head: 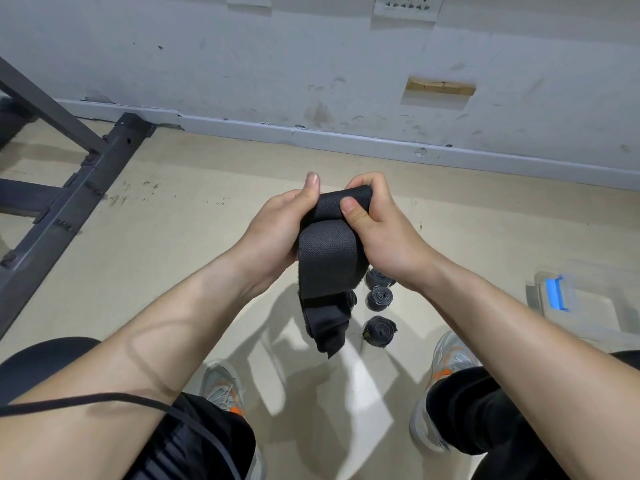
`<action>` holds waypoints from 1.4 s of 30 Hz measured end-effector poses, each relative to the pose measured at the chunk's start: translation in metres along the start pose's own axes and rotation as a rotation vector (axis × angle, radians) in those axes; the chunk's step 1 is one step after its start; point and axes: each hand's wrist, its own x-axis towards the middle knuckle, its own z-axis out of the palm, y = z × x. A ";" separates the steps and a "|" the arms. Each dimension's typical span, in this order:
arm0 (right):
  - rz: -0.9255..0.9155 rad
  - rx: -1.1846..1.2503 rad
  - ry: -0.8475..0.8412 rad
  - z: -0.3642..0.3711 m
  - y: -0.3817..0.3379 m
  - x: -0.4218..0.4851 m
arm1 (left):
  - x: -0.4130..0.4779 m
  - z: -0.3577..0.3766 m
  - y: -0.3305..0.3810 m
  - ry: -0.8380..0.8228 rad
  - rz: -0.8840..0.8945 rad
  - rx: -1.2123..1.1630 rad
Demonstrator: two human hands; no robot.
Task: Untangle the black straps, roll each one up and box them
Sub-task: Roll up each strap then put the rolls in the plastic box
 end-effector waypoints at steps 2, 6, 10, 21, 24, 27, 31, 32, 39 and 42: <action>-0.015 -0.002 -0.014 0.001 0.001 -0.001 | 0.001 0.001 0.000 0.066 0.008 -0.007; 0.063 0.176 -0.061 0.004 0.002 -0.002 | 0.001 -0.004 0.000 0.087 0.037 -0.009; 0.183 0.409 -0.016 0.007 -0.003 0.001 | 0.000 -0.008 0.003 0.049 0.116 0.032; 0.121 0.250 0.050 0.003 0.004 0.001 | 0.002 -0.007 -0.006 0.142 -0.029 -0.104; 0.056 0.109 0.055 -0.001 0.002 -0.002 | 0.001 -0.004 -0.008 0.075 -0.069 -0.115; -0.063 -0.129 0.055 -0.006 -0.002 -0.003 | 0.000 -0.001 -0.005 0.040 -0.068 -0.143; -0.069 -0.126 0.010 -0.004 -0.004 -0.007 | 0.001 -0.002 -0.004 0.090 0.005 -0.131; -0.036 -0.049 -0.003 -0.003 -0.004 -0.006 | 0.002 -0.002 -0.004 0.101 0.014 -0.135; 0.160 0.236 -0.013 -0.001 0.002 0.000 | 0.004 -0.007 -0.007 0.173 0.127 0.030; 0.119 0.273 0.008 0.001 0.004 0.003 | 0.003 -0.007 -0.007 0.176 0.137 0.043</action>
